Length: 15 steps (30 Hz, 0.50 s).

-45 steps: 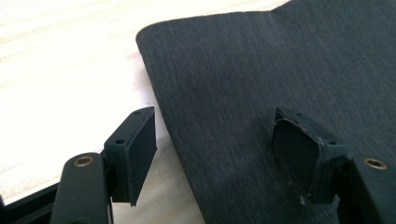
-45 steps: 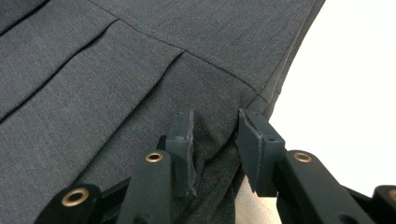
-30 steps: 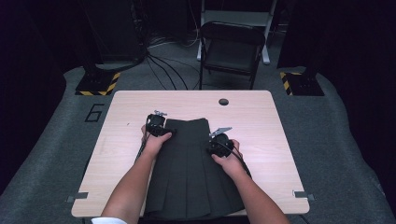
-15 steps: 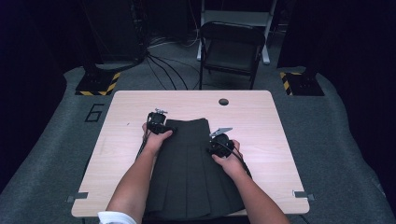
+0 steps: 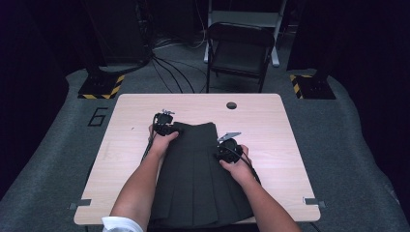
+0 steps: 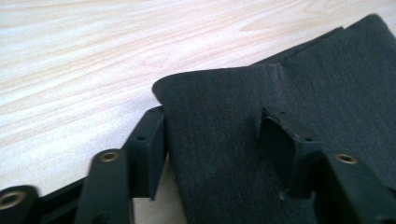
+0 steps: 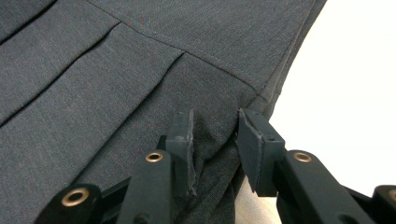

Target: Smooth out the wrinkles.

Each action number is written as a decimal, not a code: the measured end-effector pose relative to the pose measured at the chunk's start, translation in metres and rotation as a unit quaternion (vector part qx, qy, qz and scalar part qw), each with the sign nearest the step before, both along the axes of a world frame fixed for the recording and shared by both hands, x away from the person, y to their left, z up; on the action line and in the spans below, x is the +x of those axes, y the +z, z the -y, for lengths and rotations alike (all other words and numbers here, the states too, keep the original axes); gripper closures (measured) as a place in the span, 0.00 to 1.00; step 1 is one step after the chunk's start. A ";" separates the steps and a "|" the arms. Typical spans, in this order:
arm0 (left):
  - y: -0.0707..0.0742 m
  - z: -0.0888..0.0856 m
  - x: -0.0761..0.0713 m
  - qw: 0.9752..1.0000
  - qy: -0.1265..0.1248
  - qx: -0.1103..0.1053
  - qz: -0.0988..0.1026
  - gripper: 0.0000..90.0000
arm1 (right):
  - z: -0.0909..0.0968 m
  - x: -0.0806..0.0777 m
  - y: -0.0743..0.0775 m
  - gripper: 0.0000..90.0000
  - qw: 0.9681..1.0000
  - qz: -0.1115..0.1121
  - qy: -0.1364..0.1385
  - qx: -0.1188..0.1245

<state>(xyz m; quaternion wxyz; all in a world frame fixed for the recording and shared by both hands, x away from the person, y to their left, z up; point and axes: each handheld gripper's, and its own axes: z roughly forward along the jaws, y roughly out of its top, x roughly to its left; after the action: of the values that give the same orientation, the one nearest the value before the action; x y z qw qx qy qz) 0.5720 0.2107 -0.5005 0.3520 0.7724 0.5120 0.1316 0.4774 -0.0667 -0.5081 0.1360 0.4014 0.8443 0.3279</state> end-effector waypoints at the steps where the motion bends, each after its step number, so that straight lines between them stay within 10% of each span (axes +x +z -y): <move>1: 0.001 0.000 -0.001 1.000 0.005 -0.008 -0.001 0.52 | 0.000 0.000 0.000 0.73 1.000 0.000 0.000 0.000; 15: 0.023 0.003 -0.012 0.999 0.006 -0.022 0.027 0.92 | 0.001 0.000 0.000 0.73 1.000 -0.003 0.002 0.003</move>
<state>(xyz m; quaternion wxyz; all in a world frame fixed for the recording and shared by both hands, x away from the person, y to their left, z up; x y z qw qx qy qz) 0.5605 0.2078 -0.4779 0.3820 0.7575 0.5098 0.1430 0.4776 -0.0679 -0.5081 0.1315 0.4011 0.8444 0.3299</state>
